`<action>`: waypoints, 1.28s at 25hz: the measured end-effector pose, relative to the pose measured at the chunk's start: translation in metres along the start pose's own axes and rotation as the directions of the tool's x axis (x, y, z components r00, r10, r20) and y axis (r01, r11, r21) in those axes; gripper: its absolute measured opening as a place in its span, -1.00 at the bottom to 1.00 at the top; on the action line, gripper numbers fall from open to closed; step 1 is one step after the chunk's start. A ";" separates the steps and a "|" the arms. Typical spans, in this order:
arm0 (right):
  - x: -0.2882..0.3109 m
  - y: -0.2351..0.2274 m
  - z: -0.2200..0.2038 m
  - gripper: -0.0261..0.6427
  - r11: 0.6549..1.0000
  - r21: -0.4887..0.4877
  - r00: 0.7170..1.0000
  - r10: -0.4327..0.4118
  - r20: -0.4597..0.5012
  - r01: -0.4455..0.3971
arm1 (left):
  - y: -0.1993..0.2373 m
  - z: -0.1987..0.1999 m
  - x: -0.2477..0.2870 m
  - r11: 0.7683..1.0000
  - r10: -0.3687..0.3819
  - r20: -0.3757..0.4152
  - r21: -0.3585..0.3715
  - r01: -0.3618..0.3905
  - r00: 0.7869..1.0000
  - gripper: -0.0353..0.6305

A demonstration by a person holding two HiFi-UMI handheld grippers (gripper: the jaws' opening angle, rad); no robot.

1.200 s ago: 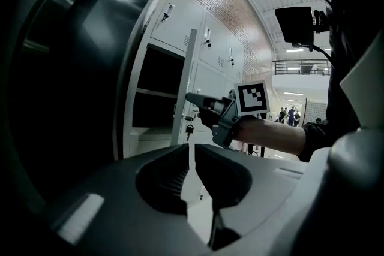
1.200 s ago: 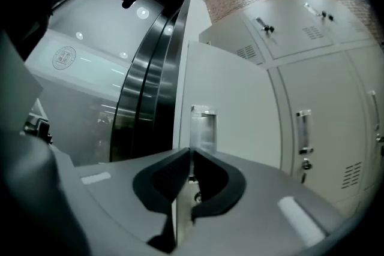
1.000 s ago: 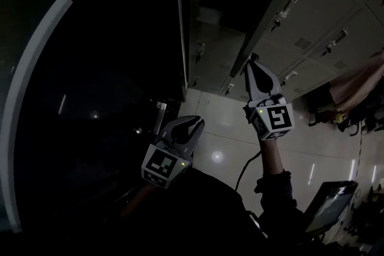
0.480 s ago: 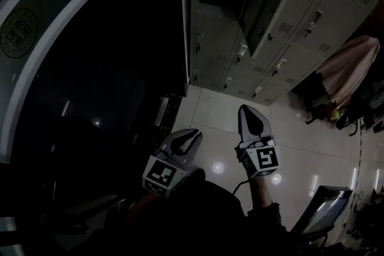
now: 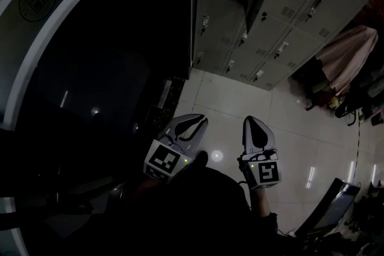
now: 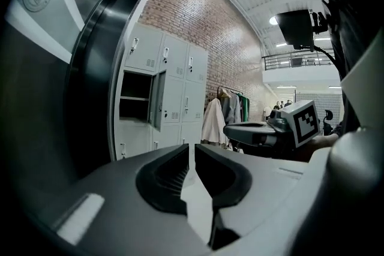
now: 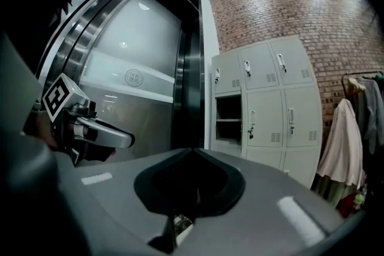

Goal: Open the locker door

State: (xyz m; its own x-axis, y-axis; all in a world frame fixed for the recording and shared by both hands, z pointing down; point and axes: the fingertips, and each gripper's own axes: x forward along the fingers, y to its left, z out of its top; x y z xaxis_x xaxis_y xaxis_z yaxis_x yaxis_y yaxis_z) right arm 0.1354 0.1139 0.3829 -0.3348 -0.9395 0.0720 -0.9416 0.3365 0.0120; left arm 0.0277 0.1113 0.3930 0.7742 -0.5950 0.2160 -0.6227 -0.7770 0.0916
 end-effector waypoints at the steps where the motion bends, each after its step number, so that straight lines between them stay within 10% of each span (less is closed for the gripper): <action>1: -0.005 0.001 -0.004 -0.92 1.000 0.015 1.000 -0.005 -0.006 0.005 | 0.000 -0.001 -0.004 1.000 0.001 0.002 0.003 -0.001 1.000 -0.75; 32: 0.004 0.020 0.020 -0.92 1.000 -0.004 0.999 -0.016 0.045 0.017 | 0.011 0.002 -0.025 0.998 -0.048 0.038 0.034 0.046 0.998 -0.76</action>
State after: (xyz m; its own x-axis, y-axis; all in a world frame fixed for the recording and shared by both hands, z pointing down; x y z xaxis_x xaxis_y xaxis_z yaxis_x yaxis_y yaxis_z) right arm 0.1145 0.1160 0.3635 -0.3206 -0.9468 0.0267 -0.9469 0.3211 0.0175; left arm 0.0019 0.1177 0.3870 0.8067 -0.5648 0.1740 -0.5821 -0.8102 0.0689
